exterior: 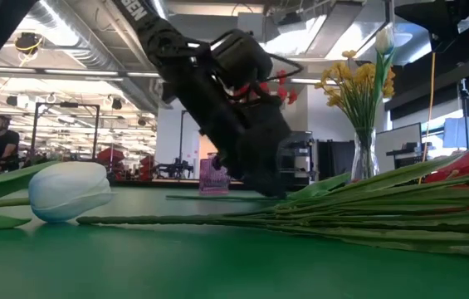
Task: Sort flowers into vase by color
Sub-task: Put the top pink flower into the pink vase
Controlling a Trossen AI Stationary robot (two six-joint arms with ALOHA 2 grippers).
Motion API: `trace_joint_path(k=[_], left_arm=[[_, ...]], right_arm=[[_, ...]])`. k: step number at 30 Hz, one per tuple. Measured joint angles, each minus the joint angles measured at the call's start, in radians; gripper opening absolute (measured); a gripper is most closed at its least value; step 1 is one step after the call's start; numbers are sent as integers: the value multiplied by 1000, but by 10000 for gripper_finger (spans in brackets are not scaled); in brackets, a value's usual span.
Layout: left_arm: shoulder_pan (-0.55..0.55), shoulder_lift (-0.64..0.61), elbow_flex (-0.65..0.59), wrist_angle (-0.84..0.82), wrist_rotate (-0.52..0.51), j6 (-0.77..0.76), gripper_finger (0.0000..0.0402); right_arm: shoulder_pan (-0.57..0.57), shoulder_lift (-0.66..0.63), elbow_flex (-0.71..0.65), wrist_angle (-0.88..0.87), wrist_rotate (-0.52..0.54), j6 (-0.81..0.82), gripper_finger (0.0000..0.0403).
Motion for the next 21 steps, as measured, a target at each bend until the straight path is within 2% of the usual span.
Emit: trace_joint_path(k=[5,10,16,21], left_arm=[[6,-3,3,-81,-29,-2,170],[-7,-5,5,-142,-45,19,144],[-29,-6,4,-162,-48,35,85],[-42,-5,4,-189,-48,40,15]], right_arm=[[0,0,0,0,0,0,241],[0,0,0,-1,0,0,241],[0,0,0,-1,0,0,241],[0,0,0,-2,0,0,241]])
